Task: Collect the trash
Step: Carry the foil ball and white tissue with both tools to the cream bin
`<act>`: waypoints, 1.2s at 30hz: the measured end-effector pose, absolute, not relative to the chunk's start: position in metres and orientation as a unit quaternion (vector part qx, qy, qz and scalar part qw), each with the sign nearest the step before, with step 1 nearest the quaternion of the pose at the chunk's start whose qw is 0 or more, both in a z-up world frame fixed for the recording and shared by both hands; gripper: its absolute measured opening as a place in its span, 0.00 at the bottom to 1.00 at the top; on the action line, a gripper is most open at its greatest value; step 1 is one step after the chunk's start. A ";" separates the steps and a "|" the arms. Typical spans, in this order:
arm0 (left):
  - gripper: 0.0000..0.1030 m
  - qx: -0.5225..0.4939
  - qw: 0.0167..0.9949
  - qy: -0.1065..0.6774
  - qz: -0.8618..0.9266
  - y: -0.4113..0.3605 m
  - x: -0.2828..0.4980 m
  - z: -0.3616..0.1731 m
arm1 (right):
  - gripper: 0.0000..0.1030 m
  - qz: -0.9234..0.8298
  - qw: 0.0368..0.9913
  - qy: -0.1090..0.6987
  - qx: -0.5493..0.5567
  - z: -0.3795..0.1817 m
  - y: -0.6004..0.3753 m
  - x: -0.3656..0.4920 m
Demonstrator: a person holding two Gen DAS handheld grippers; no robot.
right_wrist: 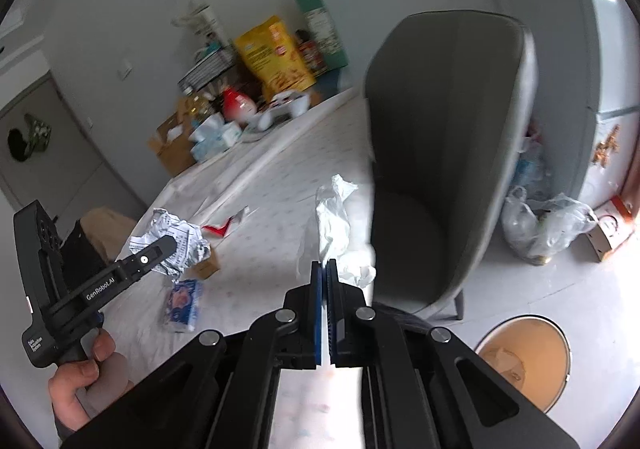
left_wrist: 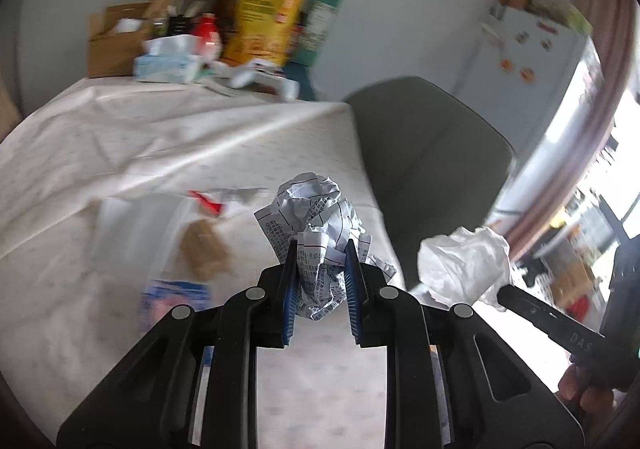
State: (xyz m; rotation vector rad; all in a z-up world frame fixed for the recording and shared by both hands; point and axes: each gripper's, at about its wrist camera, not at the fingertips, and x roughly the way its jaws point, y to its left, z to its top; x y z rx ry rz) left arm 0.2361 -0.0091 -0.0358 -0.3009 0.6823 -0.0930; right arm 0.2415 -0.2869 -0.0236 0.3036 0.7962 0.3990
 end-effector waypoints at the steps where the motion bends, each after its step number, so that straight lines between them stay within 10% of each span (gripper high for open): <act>1: 0.21 -0.143 0.929 0.337 -0.057 -0.020 0.239 -0.036 | 0.03 0.186 0.893 0.382 0.150 -0.024 -0.295 0.240; 36: 0.21 -0.013 0.854 0.466 -0.231 -0.277 0.287 -0.110 | 0.07 0.004 0.818 0.489 0.303 -0.193 -0.518 0.209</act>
